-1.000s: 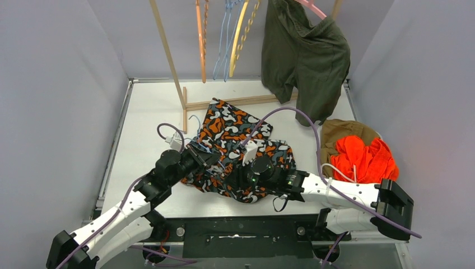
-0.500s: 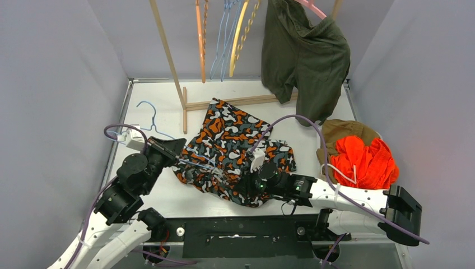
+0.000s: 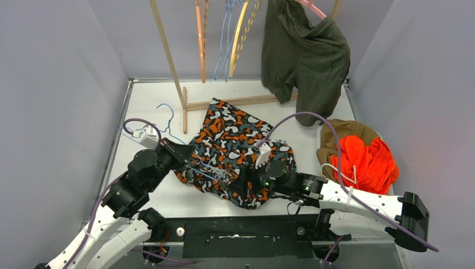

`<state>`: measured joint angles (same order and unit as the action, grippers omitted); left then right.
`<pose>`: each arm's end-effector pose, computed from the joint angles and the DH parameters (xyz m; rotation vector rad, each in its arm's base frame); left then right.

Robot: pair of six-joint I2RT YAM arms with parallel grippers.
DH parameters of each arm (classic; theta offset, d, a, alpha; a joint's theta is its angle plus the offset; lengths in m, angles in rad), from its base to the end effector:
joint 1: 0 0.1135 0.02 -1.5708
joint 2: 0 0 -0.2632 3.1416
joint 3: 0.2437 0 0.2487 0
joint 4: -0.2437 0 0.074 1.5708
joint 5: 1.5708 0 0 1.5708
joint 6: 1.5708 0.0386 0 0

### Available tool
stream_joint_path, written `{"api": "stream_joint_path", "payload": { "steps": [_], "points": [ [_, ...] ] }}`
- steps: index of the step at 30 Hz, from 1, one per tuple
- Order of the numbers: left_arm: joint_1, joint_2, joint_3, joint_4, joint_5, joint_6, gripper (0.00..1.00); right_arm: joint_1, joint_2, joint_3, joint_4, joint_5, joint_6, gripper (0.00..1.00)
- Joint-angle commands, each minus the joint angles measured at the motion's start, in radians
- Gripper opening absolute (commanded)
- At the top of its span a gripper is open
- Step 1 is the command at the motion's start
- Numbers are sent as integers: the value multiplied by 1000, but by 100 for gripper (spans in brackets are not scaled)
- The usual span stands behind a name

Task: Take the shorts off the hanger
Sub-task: Remove the shorts from the hanger, then place the hanger on the clothes rod.

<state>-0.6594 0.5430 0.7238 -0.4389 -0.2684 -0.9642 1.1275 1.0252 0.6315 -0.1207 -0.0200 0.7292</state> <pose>0.1081 -0.0708 0.3235 -0.4849 1.8523 -0.8874 0.0968 0.2057 0.2459 -0.4678 2.2502 1.0875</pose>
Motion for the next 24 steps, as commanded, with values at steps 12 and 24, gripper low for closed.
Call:
{"api": "stream_joint_path", "payload": {
  "steps": [12, 24],
  "points": [
    [1, 61, -24, 189, 153, -80, 0, 55, 123, 250, 70, -35, -176, 71],
    [1, -8, -63, 246, 154, -110, 6, 57, 76, 145, 231, -59, -123, 0]
  ]
}}
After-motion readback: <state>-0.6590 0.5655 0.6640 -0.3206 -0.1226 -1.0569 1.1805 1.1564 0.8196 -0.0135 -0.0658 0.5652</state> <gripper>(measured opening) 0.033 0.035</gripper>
